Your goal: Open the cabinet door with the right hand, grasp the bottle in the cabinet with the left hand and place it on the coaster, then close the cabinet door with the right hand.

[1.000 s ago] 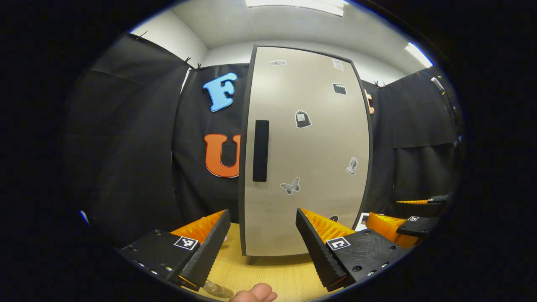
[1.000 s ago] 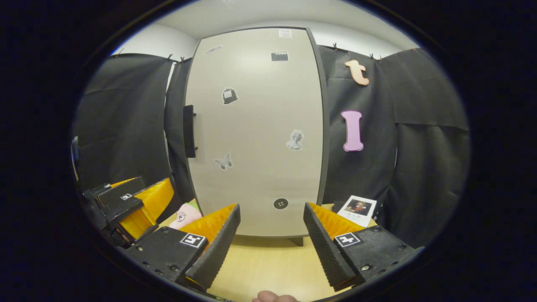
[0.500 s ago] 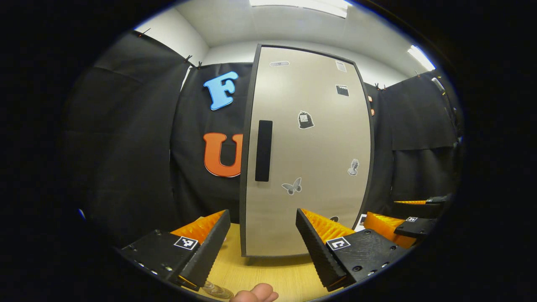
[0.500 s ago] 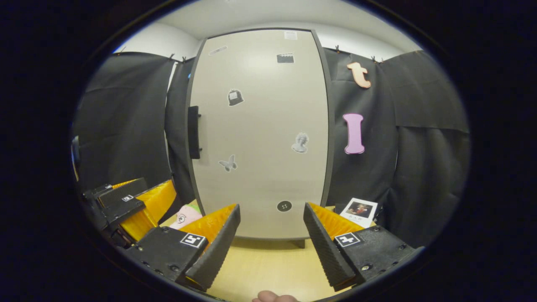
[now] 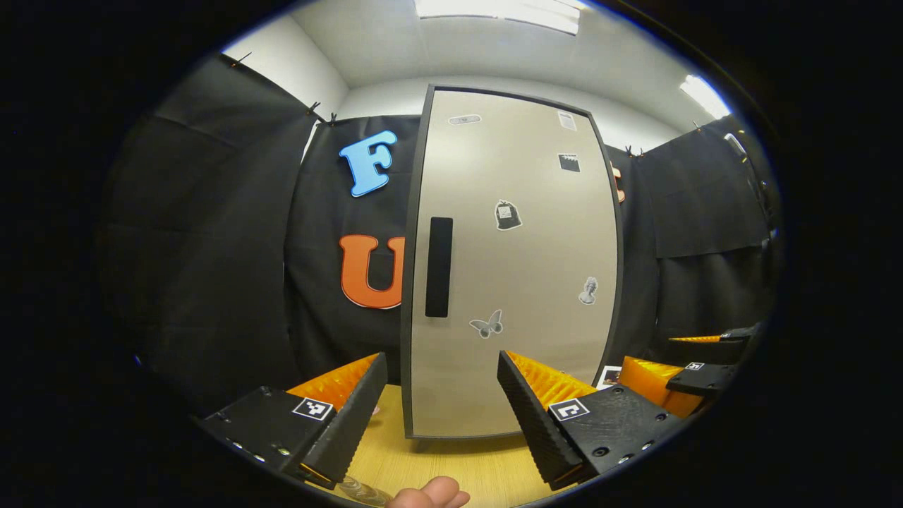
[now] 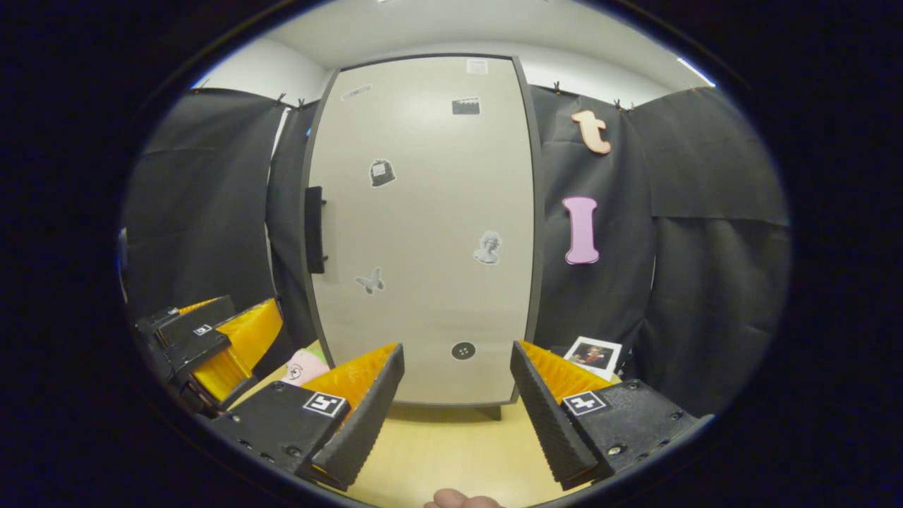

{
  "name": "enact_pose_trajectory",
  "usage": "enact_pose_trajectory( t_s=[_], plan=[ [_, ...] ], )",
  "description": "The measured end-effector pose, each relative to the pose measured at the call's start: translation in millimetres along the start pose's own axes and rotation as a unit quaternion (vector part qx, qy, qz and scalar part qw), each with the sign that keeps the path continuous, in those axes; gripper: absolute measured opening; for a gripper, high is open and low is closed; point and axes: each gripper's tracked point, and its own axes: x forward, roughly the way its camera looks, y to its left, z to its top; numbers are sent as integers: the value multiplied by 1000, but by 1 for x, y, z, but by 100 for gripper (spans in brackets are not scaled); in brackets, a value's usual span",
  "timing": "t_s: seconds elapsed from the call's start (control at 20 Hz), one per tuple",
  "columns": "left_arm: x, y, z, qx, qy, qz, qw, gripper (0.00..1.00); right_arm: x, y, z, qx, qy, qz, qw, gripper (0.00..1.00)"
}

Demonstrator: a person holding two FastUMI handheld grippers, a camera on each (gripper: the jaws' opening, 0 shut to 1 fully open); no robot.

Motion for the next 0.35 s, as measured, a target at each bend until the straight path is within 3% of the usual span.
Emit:
enact_pose_trajectory(
  t_s=[0.35],
  plan=[
    [-5, 3, 2, -7, -2, 8, 1000, 95, -6, 6, 10, -2, -12, -8, 1000, 95]
  ],
)
